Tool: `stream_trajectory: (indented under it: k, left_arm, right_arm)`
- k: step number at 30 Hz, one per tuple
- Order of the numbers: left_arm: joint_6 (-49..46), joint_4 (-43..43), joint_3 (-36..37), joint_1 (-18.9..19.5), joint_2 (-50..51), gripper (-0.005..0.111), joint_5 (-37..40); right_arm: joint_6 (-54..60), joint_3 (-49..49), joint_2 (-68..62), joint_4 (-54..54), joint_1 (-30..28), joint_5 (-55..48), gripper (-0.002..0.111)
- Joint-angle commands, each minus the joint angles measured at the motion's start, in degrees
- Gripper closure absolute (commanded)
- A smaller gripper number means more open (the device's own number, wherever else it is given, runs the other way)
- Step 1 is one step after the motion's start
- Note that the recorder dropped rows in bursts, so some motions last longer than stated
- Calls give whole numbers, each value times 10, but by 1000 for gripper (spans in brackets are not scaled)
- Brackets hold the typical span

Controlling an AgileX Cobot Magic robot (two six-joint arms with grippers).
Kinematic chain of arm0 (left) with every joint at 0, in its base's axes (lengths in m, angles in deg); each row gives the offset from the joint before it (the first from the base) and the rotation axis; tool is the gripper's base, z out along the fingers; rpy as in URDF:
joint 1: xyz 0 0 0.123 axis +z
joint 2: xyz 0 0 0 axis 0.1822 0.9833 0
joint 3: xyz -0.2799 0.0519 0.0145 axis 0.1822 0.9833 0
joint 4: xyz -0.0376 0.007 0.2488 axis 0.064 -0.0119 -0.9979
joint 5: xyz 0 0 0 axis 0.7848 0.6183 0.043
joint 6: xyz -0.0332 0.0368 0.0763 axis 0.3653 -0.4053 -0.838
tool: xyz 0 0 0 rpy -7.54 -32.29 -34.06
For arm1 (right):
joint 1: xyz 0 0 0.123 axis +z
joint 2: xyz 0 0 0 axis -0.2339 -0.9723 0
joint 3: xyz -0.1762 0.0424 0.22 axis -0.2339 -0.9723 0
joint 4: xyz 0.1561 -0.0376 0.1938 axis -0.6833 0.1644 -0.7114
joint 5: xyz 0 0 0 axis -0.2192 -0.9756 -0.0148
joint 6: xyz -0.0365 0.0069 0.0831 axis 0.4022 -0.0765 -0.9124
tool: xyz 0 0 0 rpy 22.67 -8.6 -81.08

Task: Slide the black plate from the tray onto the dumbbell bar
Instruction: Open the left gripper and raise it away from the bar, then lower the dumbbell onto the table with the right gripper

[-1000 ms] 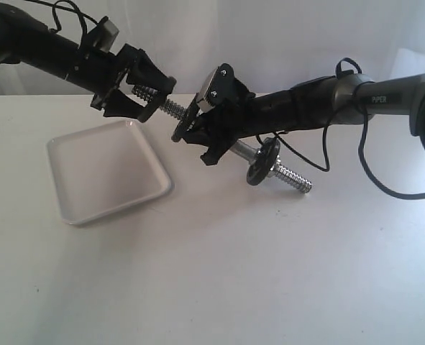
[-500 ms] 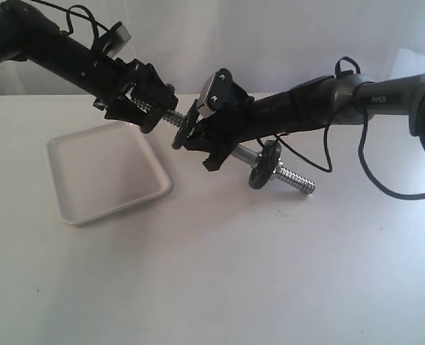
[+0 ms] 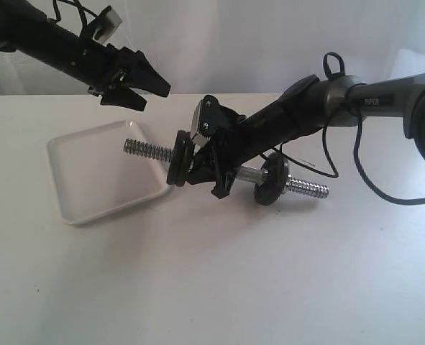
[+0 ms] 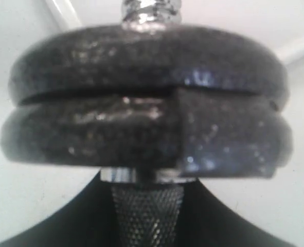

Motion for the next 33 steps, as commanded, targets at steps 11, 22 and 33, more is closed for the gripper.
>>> stream_trajectory:
  k: [11, 22, 33]
  left_arm:
    - [1, -216, -96, 0, -15, 37, 54]
    - [13, -271, -96, 0, -17, 107, 54]
    - [38, -296, -96, 0, -17, 107, 54]
  right_arm:
    - [-63, 3, 25, 30, 61, -46, 108]
    - [-118, 3, 29, 93, 134, -10, 108]
    - [-132, 3, 9, 119, 142, 46, 108]
